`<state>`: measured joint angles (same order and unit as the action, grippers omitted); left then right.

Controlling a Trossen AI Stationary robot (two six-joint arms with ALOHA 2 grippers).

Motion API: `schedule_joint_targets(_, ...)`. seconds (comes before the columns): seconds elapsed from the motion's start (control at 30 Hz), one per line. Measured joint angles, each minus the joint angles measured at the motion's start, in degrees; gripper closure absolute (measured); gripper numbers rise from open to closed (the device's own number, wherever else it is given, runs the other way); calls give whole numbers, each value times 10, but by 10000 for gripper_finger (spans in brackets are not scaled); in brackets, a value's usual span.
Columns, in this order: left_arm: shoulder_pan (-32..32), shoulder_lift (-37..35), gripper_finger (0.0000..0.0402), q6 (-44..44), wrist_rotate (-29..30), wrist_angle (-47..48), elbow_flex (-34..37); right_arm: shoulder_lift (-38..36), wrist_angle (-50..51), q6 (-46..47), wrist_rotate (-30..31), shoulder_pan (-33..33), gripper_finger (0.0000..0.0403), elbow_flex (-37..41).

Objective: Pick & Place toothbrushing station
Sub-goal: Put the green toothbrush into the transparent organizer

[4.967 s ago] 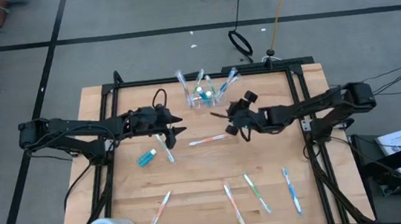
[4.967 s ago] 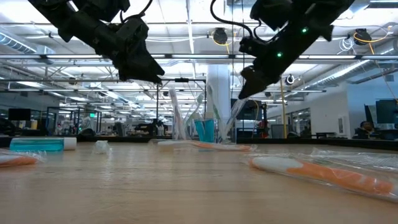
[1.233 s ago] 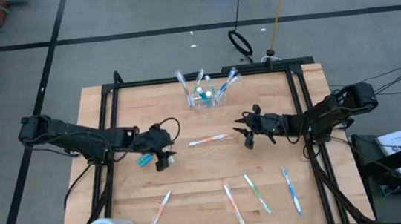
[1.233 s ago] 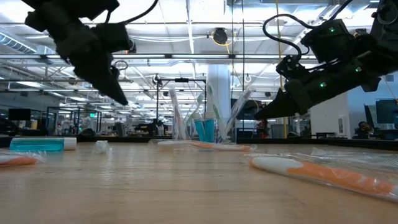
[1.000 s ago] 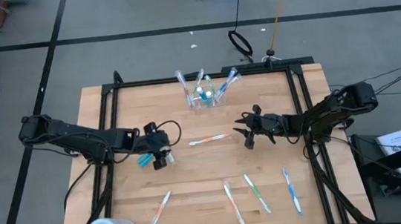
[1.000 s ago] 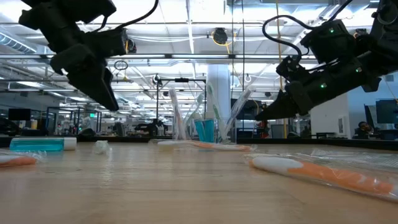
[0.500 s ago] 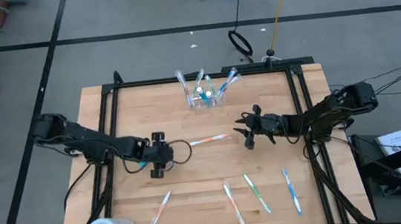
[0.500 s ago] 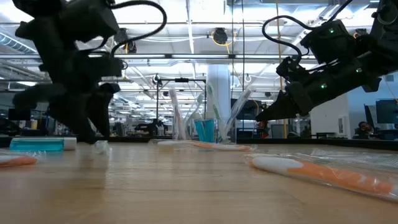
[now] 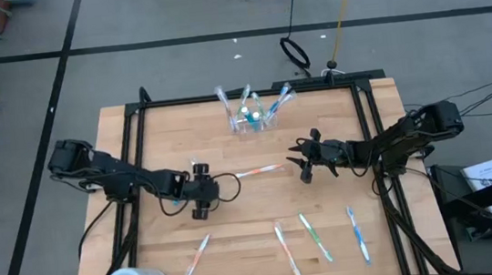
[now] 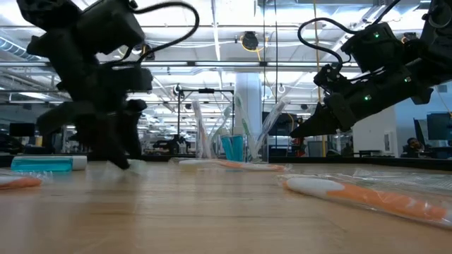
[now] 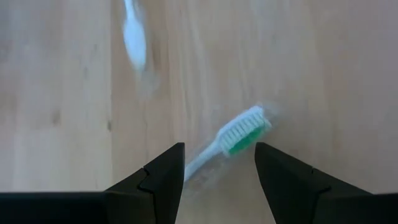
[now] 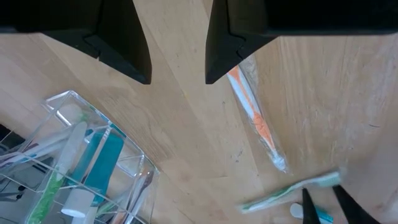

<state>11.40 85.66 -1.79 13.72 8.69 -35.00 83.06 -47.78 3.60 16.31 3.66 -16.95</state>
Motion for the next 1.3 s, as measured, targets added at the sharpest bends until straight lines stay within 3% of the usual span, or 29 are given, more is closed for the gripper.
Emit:
schedule_joint_targets(0.3, -29, 35, 199, -97, -20, 0, -3, 0, -1, 0, 0, 0, 261, 0)
schedule_joint_targets(0.5, -38, 54, 207, -111, -30, -22, -3, 0, 0, 0, 0, 0, 261, 0)
schedule_joint_targets(0.63, -38, 53, 256, -123, -39, -58, -1, 0, 0, 0, 0, 0, 261, 0)
schedule_joint_targets(0.87, -39, 54, 378, -104, -63, -80, -1, 0, 0, 0, 0, 1, 261, 0)
schedule_joint_targets(0.93, -38, 54, 392, -95, -60, -87, -1, 0, 0, 0, 0, 1, 261, 0)
schedule_joint_targets(1.1, -28, 57, 377, -133, -9, -147, -3, 0, 0, 0, 0, 1, 261, 0)
schedule_joint_targets(1.3, -38, 56, 398, -184, 125, -257, -52, 0, 0, 0, 0, 1, 261, 0)
